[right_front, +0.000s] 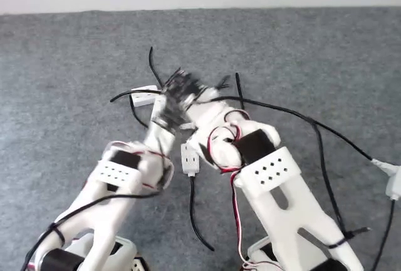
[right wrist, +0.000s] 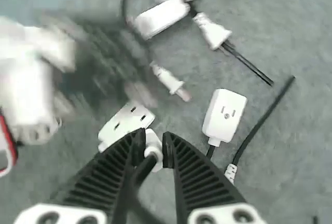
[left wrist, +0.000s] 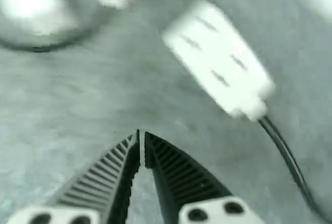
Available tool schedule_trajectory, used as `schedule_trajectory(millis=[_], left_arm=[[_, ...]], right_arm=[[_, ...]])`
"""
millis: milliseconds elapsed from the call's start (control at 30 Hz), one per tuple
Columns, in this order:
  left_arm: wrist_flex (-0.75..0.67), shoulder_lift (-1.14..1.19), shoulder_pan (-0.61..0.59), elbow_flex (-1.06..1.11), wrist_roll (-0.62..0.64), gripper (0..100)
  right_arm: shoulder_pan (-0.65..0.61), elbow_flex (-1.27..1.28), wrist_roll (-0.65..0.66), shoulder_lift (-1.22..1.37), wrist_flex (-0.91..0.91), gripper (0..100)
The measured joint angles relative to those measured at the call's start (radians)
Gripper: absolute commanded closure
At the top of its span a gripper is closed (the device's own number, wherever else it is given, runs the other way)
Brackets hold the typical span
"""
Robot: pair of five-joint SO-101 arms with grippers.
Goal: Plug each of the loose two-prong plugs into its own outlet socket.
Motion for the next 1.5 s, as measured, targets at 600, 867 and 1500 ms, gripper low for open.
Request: schedule_trajectory(millis=[600, 867, 1500], left_arm=[[-0.307, 0.000, -0.430, 0.000, 0.316, 99], [-0.242, 0.000, -0.477, -0.040, 0.130, 99], [-0.238, 0.000, -0.517, -0.049, 0.196, 99]], right_arm=[[0.051, 0.215, -0.140, 0.000, -0.218, 99.1], [0.034, 0.282, 0.014, 0.000, -0.351, 99.1], [-0.051, 0.187, -0.072, 0.270, -0.422, 99.1]])
